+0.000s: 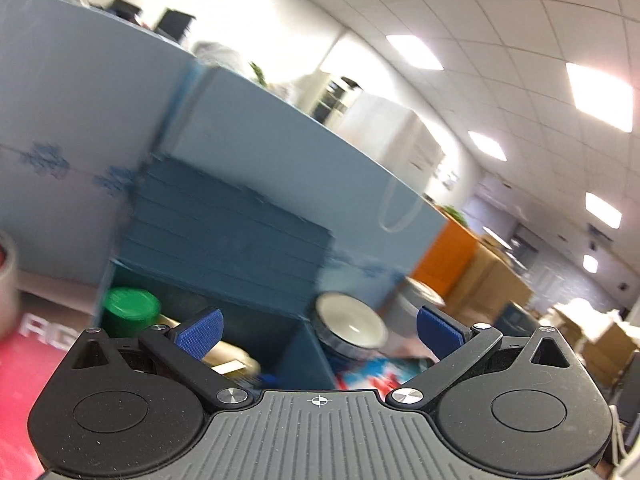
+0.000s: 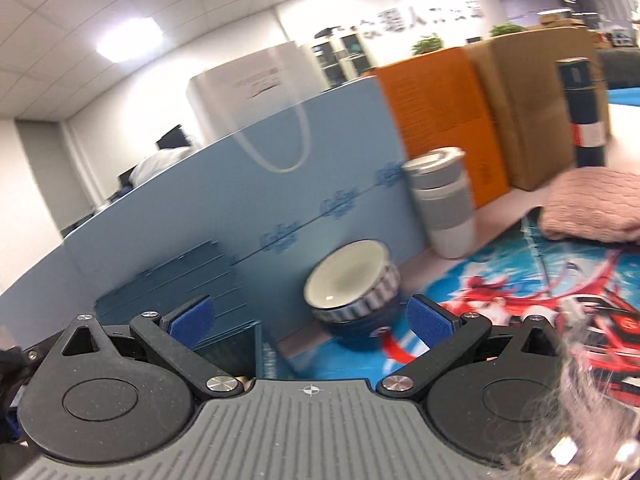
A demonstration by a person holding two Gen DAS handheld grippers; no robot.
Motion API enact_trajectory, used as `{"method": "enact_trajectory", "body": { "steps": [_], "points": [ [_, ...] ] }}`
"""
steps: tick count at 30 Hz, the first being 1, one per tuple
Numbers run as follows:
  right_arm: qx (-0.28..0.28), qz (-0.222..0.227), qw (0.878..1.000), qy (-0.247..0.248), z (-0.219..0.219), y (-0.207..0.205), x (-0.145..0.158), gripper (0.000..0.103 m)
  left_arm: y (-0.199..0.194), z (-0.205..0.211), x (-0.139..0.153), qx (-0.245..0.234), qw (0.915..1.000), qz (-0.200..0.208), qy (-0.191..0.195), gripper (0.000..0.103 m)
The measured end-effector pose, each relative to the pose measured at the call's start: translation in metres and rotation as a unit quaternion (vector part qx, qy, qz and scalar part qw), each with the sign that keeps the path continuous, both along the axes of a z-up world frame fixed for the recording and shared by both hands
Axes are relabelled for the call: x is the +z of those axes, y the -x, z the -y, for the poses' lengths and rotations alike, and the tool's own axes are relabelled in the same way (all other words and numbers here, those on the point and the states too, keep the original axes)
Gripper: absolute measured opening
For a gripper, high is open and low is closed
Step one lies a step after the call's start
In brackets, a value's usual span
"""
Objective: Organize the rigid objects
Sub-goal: 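Move the right gripper back to the mat toward the blue-white glue stick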
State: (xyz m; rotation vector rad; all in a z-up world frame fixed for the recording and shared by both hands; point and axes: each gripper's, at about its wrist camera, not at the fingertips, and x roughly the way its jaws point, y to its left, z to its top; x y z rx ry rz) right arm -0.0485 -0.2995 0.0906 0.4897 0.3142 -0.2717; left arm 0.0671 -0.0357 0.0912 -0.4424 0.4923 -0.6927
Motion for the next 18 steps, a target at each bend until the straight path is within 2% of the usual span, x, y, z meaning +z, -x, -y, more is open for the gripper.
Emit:
{"method": "enact_trajectory", "body": {
  "steps": [8,14,18],
  "points": [
    [-0.059,-0.003,0.998,-0.004,0.031,0.035,-0.005,0.103,0.012,0.035,-0.008,-0.066,0.9975,-0.014,-0.022,0.103],
    [-0.089,-0.013,0.996,-0.02,0.05,0.051,-0.017,0.103,0.014,0.057,-0.02,-0.111,0.9917,-0.053,-0.038,0.103],
    [-0.101,-0.022,0.994,-0.022,0.059,0.059,-0.026,0.103,0.019,0.065,-0.027,-0.129,0.989,-0.061,-0.037,0.103]
  ]
}}
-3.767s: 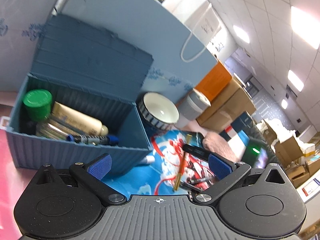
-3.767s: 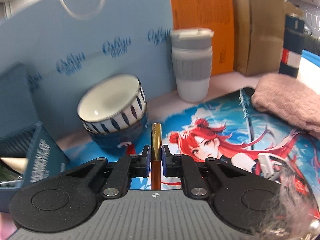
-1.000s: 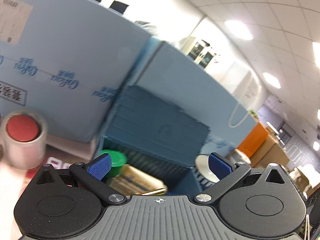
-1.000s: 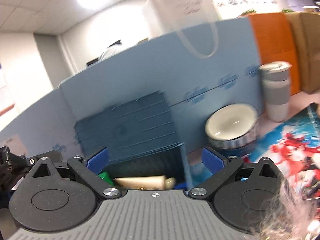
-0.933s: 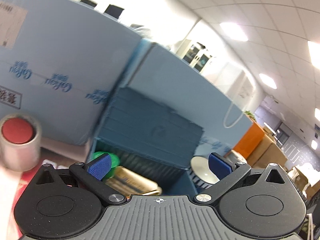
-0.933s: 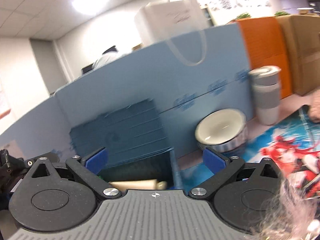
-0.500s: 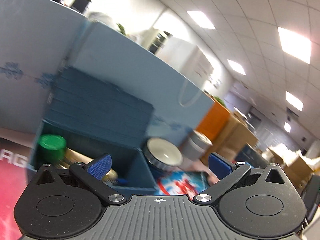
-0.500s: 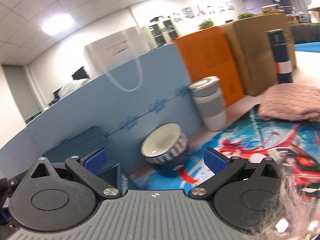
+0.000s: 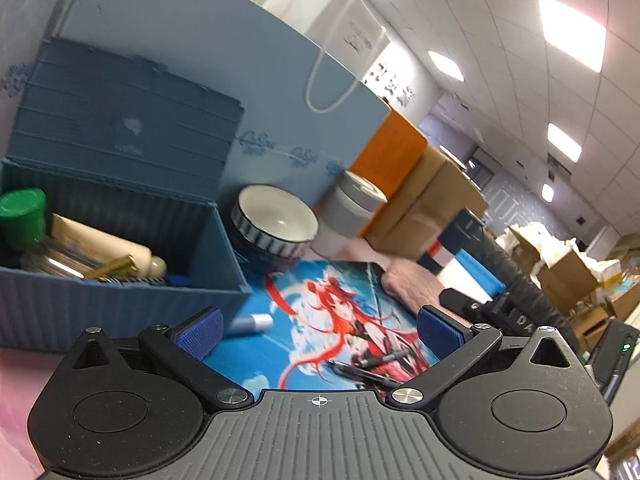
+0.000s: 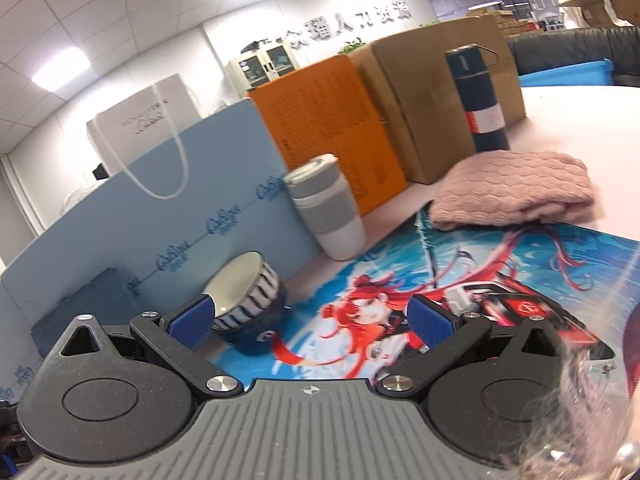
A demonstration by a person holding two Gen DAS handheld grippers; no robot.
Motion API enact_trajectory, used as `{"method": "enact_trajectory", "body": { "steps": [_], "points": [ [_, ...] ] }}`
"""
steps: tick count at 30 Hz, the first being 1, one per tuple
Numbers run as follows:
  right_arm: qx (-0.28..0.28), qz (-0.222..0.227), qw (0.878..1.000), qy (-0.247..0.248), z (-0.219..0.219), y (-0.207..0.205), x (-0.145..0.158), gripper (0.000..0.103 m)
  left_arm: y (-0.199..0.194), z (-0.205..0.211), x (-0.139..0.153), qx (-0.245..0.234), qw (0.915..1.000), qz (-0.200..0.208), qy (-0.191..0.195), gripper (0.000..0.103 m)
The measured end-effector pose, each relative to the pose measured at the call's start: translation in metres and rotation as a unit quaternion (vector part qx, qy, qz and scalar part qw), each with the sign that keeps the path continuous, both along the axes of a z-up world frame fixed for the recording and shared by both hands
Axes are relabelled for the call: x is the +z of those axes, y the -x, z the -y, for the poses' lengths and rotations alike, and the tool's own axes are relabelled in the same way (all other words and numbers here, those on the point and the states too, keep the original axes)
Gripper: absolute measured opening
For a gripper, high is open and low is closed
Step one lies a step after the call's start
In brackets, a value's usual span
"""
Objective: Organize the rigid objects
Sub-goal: 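Move the right gripper back to the mat toward the blue-white glue stick, then close the right gripper around the blue-and-white glue stick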
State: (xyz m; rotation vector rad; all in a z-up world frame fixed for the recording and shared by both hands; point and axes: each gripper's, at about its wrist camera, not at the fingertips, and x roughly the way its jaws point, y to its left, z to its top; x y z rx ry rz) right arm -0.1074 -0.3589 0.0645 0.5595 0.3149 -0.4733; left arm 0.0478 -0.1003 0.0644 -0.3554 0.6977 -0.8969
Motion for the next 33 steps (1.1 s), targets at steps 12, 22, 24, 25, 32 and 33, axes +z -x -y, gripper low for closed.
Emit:
{"method": "enact_trajectory", "body": {
  "steps": [12,22,24,25,32,33],
  "points": [
    [0.068,-0.024,0.996,0.047,0.014,-0.008,-0.028,0.103,-0.007,-0.009,0.003,0.008,0.9998,-0.004,-0.015,0.103],
    [0.382,-0.084,0.871,0.297,-0.029,-0.093,-0.052,0.103,-0.002,-0.007,0.006,0.008,0.9977,0.033,-0.058,0.103],
    [0.39,-0.098,0.861,0.312,-0.034,-0.108,-0.055,0.103,-0.002,-0.007,0.006,0.01,0.9971,0.038,-0.065,0.103],
    [0.4,-0.098,0.852,0.324,-0.038,-0.114,-0.057,0.103,-0.003,-0.007,0.006,0.011,0.9969,0.039,-0.067,0.103],
    [0.467,-0.125,0.803,0.35,-0.055,-0.142,-0.073,0.094,-0.007,-0.011,0.005,0.023,0.9963,0.04,-0.073,0.103],
    [0.475,-0.122,0.799,0.347,-0.056,-0.145,-0.074,0.09,-0.007,-0.012,0.006,0.025,0.9962,0.041,-0.073,0.103]
  ]
}}
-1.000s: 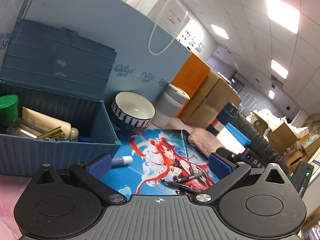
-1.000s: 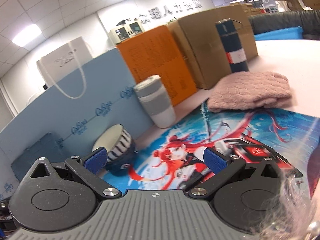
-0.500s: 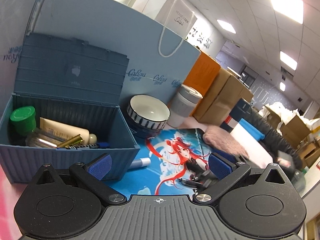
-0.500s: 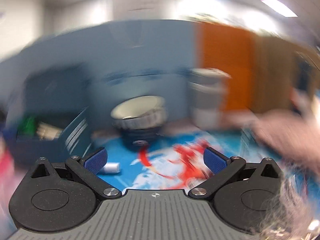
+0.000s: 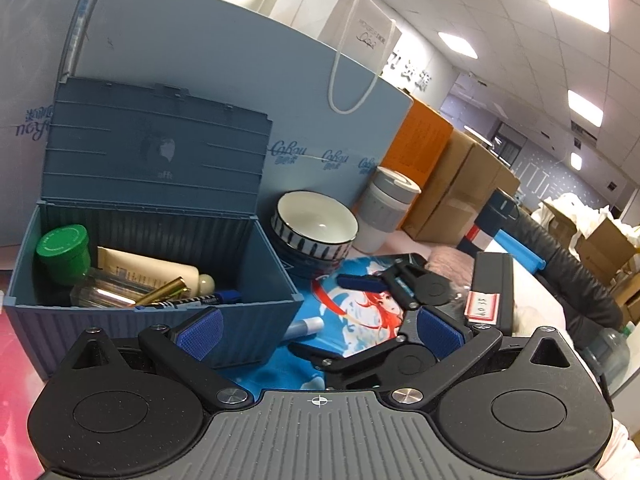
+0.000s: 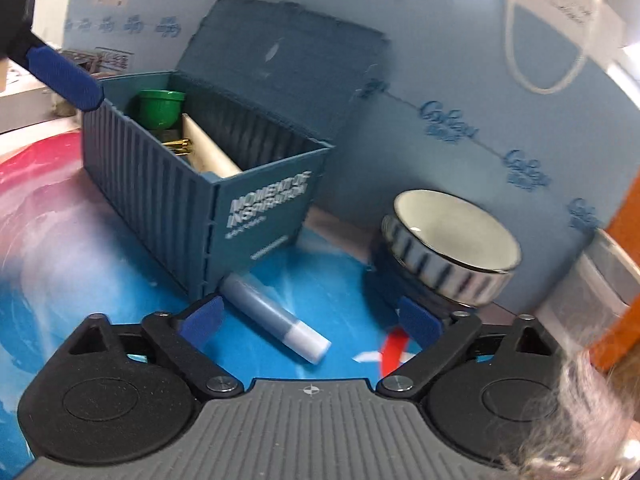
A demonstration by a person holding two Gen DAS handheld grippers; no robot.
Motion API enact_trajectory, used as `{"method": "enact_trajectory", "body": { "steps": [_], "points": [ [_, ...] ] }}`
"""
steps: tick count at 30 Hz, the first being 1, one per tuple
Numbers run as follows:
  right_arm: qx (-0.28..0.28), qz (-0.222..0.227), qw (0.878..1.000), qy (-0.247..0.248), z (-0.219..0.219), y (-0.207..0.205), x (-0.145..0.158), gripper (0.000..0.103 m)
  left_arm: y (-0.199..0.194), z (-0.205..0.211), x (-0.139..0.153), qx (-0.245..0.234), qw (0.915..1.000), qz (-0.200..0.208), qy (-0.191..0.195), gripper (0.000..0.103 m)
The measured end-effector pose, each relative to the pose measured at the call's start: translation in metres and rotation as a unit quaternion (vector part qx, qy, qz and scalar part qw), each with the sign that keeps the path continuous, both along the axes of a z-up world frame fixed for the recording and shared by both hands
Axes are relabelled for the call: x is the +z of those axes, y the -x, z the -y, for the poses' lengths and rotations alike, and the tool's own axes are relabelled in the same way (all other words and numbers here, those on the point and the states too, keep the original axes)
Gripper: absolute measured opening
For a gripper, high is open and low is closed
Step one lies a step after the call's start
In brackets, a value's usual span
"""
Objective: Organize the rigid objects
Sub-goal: 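Close the right gripper around the blue-and-white glue stick, then lift the glue stick with the right gripper and carry it over the box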
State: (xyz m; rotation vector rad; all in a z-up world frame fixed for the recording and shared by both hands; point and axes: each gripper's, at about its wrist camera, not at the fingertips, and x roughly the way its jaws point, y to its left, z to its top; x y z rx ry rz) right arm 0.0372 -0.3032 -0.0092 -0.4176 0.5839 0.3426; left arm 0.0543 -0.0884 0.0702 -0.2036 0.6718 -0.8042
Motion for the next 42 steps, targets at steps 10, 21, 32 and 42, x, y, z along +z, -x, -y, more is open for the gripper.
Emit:
{"method": "enact_trajectory", "body": {
  "steps": [10,21,32,42],
  "points": [
    [0.044,-0.048,0.998,-0.016,-0.004,-0.027,-0.01,0.067,-0.003,-0.007,0.004,0.006,0.9999,0.01,0.004,0.103],
    [0.06,-0.106,0.991,-0.052,0.006,-0.018,-0.008,0.016,-0.006,-0.019,0.009,0.013,0.9995,0.01,0.026,0.103],
    [0.047,-0.141,0.988,-0.039,0.018,0.012,0.002,0.016,-0.01,-0.027,0.009,0.018,0.999,0.003,0.04,0.103],
    [0.019,-0.131,0.989,-0.07,0.005,0.004,-0.003,0.041,-0.009,-0.036,0.014,0.02,0.9981,0.009,0.057,0.103]
  ]
}}
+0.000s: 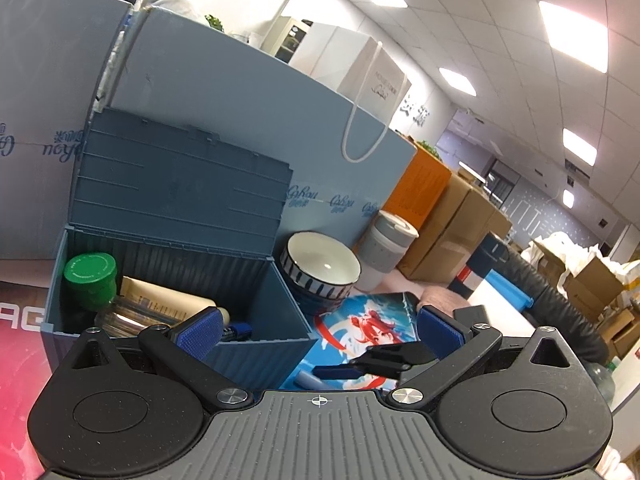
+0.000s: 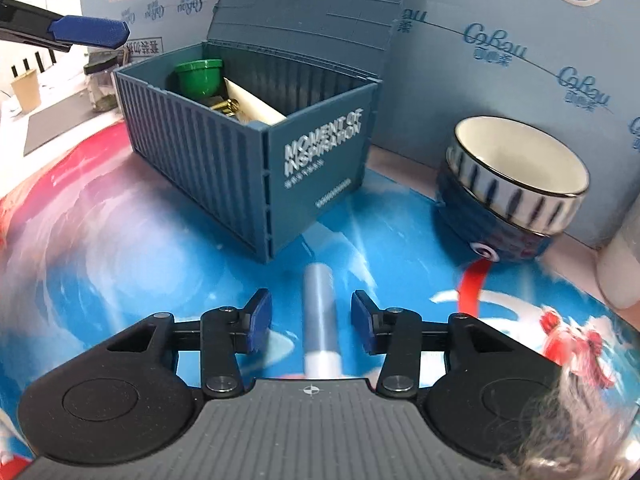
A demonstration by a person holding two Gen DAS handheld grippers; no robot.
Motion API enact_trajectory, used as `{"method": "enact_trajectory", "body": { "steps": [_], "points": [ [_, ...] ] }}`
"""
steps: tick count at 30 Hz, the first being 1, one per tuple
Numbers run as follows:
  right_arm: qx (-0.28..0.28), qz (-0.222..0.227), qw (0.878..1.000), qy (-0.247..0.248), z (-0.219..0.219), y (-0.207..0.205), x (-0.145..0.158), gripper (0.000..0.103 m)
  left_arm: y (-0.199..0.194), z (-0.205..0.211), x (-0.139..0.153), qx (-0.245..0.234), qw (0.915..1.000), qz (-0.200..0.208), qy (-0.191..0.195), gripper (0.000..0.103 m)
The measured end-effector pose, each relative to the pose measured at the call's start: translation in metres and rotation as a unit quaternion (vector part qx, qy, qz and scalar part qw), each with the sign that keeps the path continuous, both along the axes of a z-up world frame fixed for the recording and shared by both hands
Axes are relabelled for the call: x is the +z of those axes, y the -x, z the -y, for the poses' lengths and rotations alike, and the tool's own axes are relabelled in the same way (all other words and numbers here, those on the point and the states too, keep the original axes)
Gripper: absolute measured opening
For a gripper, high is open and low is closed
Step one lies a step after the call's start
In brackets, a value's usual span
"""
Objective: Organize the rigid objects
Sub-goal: 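Lift the glue stick with the right gripper and carry it over the box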
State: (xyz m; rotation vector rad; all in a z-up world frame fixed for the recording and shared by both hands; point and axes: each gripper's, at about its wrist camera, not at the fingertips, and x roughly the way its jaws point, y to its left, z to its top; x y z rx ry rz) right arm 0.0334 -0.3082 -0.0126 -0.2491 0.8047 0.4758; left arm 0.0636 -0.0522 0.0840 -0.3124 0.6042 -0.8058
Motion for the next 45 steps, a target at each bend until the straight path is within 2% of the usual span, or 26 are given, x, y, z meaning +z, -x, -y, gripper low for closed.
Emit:
{"method": "enact_trajectory", "body": {
  "steps": [2,3,4,7,14,18,21,23,26,29,32,34,36,40,43,45],
  "points": [
    [0.003,0.001,1.0,-0.011,-0.003,-0.004,-0.001,0.03,-0.002,-0.004,0.001,0.006,1.0,-0.001,0.002,0.103],
    [0.005,0.005,1.0,-0.017,-0.004,-0.005,-0.002,0.018,-0.003,-0.006,0.001,0.011,0.9999,0.0,0.002,0.103],
    [0.004,0.006,1.0,-0.023,-0.003,-0.005,-0.003,0.016,-0.004,-0.008,0.002,0.016,0.9999,0.001,0.002,0.103],
    [-0.004,0.018,0.999,-0.042,-0.002,-0.001,0.0,0.016,-0.008,-0.017,0.003,0.031,0.9995,-0.002,0.01,0.103],
    [-0.032,0.097,0.991,-0.085,0.007,0.029,0.032,0.016,-0.015,-0.037,0.006,0.063,0.9975,-0.008,0.031,0.103],
    [-0.043,0.159,0.973,-0.159,0.009,0.045,0.06,0.016,-0.014,-0.047,0.008,0.073,0.9964,-0.005,0.043,0.103],
    [-0.057,0.209,0.957,-0.192,0.0,0.05,0.079,0.016,-0.014,-0.053,0.01,0.091,0.9951,0.001,0.04,0.103],
    [-0.064,0.237,0.947,-0.209,-0.007,0.052,0.09,0.016,-0.014,-0.056,0.01,0.121,0.9924,0.01,0.021,0.103],
    [-0.058,0.263,0.936,-0.227,-0.026,0.049,0.1,0.016,-0.012,-0.057,0.011,0.178,0.9828,0.038,-0.029,0.103],
    [-0.05,0.277,0.928,-0.242,-0.048,0.039,0.102,0.016,-0.015,-0.063,0.011,0.197,0.9786,0.037,-0.046,0.103],
    [-0.062,0.275,0.924,-0.26,-0.068,0.022,0.094,0.016,-0.02,-0.07,0.009,0.201,0.9783,0.026,-0.041,0.103],
    [-0.085,0.266,0.925,-0.258,-0.079,0.01,0.086,0.016,-0.023,-0.075,0.007,0.206,0.9777,0.02,-0.037,0.103],
    [-0.111,0.239,0.926,-0.269,-0.085,-0.003,0.081,0.016,-0.025,-0.078,0.006,0.207,0.9777,0.014,-0.033,0.103],
    [-0.151,0.233,0.929,-0.245,-0.099,-0.016,0.072,0.016,-0.028,-0.078,0.004,0.201,0.9791,0.011,-0.028,0.103],
    [-0.179,0.196,0.925,-0.271,-0.101,-0.028,0.064,0.016,-0.029,-0.079,0.003,0.201,0.9792,0.008,-0.028,0.103],
    [-0.193,0.197,0.924,-0.266,-0.108,-0.032,0.058,0.016,-0.03,-0.08,0.002,0.201,0.9792,0.006,-0.027,0.103]
  ]
}}
